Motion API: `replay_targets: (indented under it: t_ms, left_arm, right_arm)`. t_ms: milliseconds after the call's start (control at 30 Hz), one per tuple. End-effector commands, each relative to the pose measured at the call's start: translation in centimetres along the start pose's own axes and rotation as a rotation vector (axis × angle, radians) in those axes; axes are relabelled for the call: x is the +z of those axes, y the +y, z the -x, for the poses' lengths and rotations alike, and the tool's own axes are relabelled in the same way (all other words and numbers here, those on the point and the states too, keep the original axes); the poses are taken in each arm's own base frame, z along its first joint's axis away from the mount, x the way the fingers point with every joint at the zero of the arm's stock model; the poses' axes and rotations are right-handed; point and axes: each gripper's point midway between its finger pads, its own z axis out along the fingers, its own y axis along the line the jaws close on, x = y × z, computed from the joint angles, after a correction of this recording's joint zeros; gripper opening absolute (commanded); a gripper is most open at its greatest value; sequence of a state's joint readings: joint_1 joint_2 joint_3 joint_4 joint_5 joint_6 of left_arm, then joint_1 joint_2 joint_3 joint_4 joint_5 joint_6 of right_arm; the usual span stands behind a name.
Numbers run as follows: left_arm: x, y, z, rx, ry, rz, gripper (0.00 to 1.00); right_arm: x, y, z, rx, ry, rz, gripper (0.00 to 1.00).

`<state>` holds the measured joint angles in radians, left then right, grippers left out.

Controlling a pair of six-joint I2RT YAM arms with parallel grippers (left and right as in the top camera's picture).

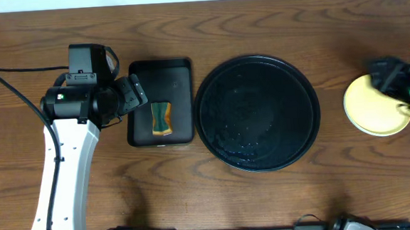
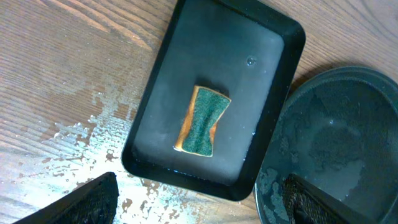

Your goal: Clean dirty plates on tray and stack at the side

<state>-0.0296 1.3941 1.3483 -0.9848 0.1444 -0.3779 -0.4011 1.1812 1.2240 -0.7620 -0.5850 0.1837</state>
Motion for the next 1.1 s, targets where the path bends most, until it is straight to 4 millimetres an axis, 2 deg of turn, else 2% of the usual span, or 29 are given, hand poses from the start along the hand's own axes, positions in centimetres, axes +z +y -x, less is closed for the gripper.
replay_targets:
  t_ms: [0,33,67,133,167,233,300,433,533,633,800,900,967,1067]
  left_arm:
    - [-0.6,-0.3,0.6,-0.002,-0.021,-0.01,0.85]
    - [-0.6,-0.3,0.6,-0.002,-0.021,-0.01,0.85]
    - [-0.6,-0.3,0.6,-0.002,-0.021,-0.01,0.85]
    - [-0.6,-0.3,0.6,-0.002,-0.021,-0.01,0.85]
    - [-0.6,-0.3,0.6,-0.002,-0.021,-0.01,0.85]
    - [-0.6,-0.3,0.6,-0.002,-0.021,-0.01,0.85]
    - [-0.6,-0.3,0.6,-0.002,-0.021,-0.01,0.85]
    - [-0.6,-0.3,0.6,-0.002,-0.021,-0.01,0.85]
    - [-0.6,-0.3,0.6,-0.002,-0.021,-0.01,0.85]
    - [-0.6,-0.3,0.6,-0.002,-0.021,-0.01,0.85]
    - [-0.6,-0.3,0.6,-0.002,-0.021,-0.01,0.85]
    - [-0.6,-0.3,0.6,-0.002,-0.021,-0.01,0.85]
    - [-0.6,-0.3,0.6,-0.002,-0.021,-0.01,0.85]
    - [-0.6,-0.3,0.6,-0.002,-0.021,-0.01,0.85]
  right_arm:
    - [-1.7,8.9,-2.4,-0.247,0.013,0.218,0.59]
    - [-2.0,10.2,-3.0,-0.279,0.017,0.241,0.7]
    - [-2.3,11.4,-3.7,-0.31,0.023,0.261,0.99]
    - [-2.7,13.1,-4.8,-0.347,0.04,0.301,0.99]
    - [-3.0,14.7,-6.0,-0.375,0.066,0.35,0.99]
    - [-3.0,15.4,-7.0,-0.388,0.098,0.372,0.99]
    - [-3.0,15.2,-8.3,-0.375,0.15,0.367,0.99]
    - [-3.1,13.2,-10.4,-0.347,0.249,0.289,0.99]
    - [-3.6,11.3,-11.0,-0.33,0.27,0.199,0.99]
    - [-4.7,10.5,-11.2,-0.394,0.249,0.15,0.99]
    - [-6.3,8.5,-9.5,-0.51,0.064,0.021,0.99]
    - [-6.1,7.5,-8.9,-0.546,-0.116,-0.002,0.99]
    - [-5.4,6.9,-9.8,-0.56,-0.192,0.017,0.99]
    - [-4.0,5.3,-12.5,-0.568,-0.231,0.033,0.99]
